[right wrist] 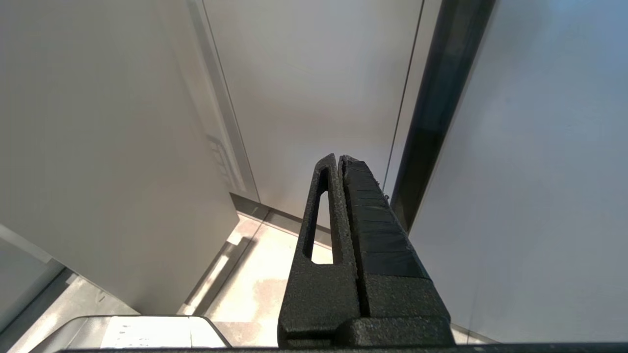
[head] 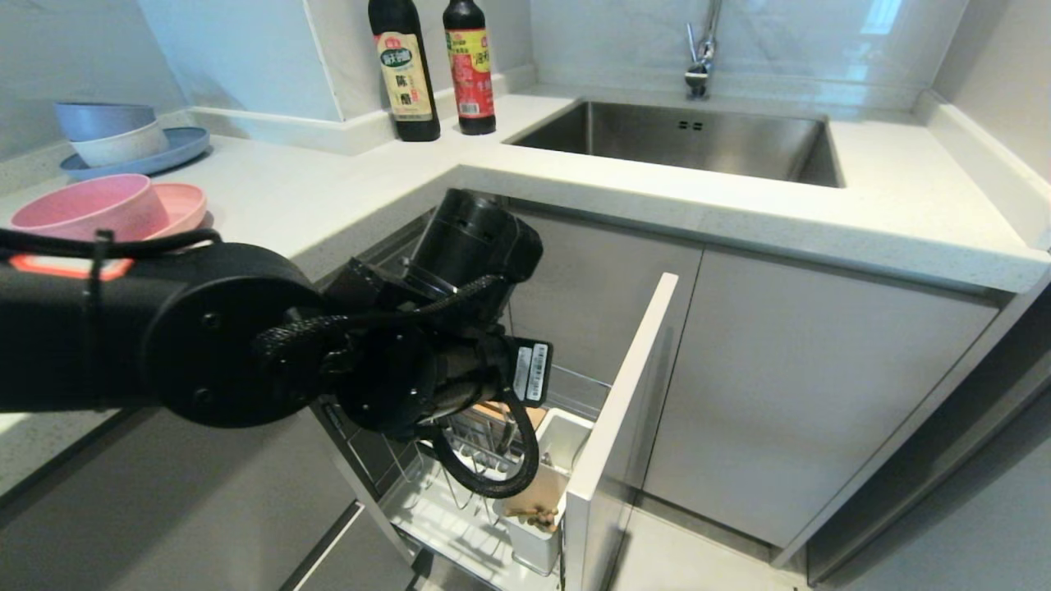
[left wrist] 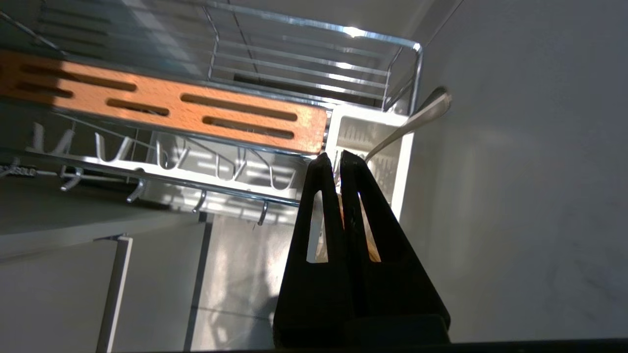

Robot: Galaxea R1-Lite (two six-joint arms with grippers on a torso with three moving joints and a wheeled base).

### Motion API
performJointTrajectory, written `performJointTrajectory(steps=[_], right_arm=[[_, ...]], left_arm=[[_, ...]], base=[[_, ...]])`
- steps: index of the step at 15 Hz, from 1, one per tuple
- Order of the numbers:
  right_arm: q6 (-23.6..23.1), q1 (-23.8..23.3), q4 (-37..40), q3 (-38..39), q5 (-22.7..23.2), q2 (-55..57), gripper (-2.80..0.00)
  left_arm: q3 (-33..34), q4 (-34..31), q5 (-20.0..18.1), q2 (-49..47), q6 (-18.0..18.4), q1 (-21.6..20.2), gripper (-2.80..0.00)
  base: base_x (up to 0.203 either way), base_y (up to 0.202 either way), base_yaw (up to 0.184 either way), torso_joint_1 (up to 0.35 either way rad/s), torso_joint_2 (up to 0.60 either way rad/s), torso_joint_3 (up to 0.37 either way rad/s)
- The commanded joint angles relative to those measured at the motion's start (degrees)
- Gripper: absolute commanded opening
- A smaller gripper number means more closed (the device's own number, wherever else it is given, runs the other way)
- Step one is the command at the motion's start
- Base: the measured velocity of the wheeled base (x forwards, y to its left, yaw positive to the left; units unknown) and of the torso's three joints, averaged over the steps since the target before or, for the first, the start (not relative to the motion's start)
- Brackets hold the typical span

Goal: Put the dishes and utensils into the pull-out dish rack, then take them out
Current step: Take the spoon out of the cupboard

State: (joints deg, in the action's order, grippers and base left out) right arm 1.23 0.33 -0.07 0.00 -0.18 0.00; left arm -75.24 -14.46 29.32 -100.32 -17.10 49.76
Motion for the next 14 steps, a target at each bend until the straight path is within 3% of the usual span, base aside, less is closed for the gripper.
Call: performJointTrajectory(steps=[1, 6, 10, 12, 14], right_arm=[[0.00, 0.02, -0.01, 0.09, 0.01, 0.00, -2.80], [0.00, 0.02, -0.01, 0.09, 0.01, 0.00, -2.80], [0.00, 0.02, -0.01, 0.09, 0.01, 0.00, -2.80], [0.00, 0.02, -0.01, 0.09, 0.01, 0.00, -2.80], [0.00, 0.02, -0.01, 0.09, 0.01, 0.00, -2.80]], left_arm=[[-0.02, 0.08, 0.05, 4.18, -0.12, 0.11, -2.80], [-0.39, 0.75, 0.03, 13.40, -0.33, 0.16, -2.80], [-1.89, 5.53, 1.66, 21.89, -0.16, -0.80, -2.80], [-5.88, 8.08, 3.03, 25.29, 1.21, -2.91, -2.80], [-7.44, 12.71, 3.42, 28.75, 4.52, -8.01, -2.80]], base=[[0.000, 0.000, 0.000, 0.000, 0.00, 0.000], [0.000, 0.000, 0.000, 0.000, 0.00, 0.000], [0.000, 0.000, 0.000, 0.000, 0.00, 0.000], [0.000, 0.000, 0.000, 0.000, 0.00, 0.000], [0.000, 0.000, 0.000, 0.000, 0.00, 0.000]])
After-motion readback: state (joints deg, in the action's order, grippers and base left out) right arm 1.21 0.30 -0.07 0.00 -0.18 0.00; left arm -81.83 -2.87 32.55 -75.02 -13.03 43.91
